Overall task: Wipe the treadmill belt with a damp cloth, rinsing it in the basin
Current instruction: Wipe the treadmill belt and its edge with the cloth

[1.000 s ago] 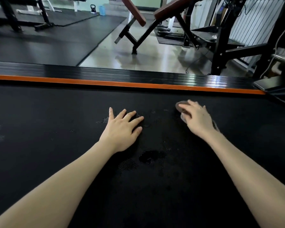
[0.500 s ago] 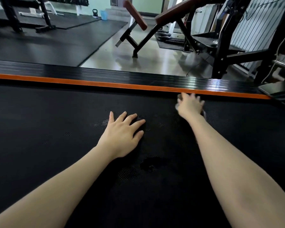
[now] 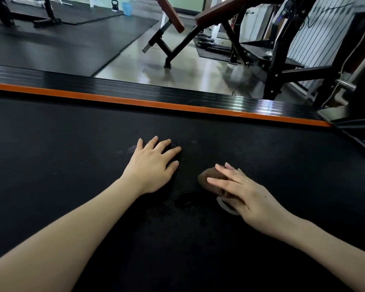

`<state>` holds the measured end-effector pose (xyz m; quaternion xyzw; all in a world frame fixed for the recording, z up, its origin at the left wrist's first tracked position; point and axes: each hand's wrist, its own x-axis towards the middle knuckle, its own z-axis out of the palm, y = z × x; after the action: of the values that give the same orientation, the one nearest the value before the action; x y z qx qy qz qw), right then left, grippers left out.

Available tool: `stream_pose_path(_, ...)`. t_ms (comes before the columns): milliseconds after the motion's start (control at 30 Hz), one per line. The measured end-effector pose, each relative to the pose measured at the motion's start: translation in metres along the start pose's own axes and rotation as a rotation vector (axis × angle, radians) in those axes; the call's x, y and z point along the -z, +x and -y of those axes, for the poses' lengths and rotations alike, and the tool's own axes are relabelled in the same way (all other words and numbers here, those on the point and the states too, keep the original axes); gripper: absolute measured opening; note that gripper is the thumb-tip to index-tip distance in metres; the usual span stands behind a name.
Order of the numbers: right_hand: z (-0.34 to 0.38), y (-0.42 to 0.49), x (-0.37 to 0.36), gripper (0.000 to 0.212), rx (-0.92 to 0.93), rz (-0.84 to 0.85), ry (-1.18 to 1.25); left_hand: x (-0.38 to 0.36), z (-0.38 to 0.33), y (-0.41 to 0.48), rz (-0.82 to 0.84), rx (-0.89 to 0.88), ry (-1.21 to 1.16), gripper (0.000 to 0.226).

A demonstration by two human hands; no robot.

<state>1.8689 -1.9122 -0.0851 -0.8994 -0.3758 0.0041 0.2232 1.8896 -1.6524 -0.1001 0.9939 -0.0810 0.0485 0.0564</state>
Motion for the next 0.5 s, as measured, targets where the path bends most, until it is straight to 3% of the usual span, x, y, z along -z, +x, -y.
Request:
stream_pose_path(100, -0.02, 0.028, 0.008, 0.046, -0.042, -0.007, -0.013, -0.001, 0.0, 0.001, 0.003, 0.005, 0.008, 0.053)
stream_pose_path(267, -0.079, 0.122, 0.018, 0.04, -0.37, -0.172, -0.064, -0.001, 0.001, 0.0, 0.008, 0.002, 0.003, 0.085)
stream_pose_path(333, -0.084, 0.137, 0.017, 0.039, -0.429, -0.2, -0.093, 0.001, 0.002, 0.0, 0.011, 0.002, -0.003, 0.085)
stream_pose_path(500, -0.045, 0.077, 0.005, 0.042, -0.218, -0.194, -0.103, 0.001, 0.001, 0.0, 0.021, 0.004, -0.011, 0.058)
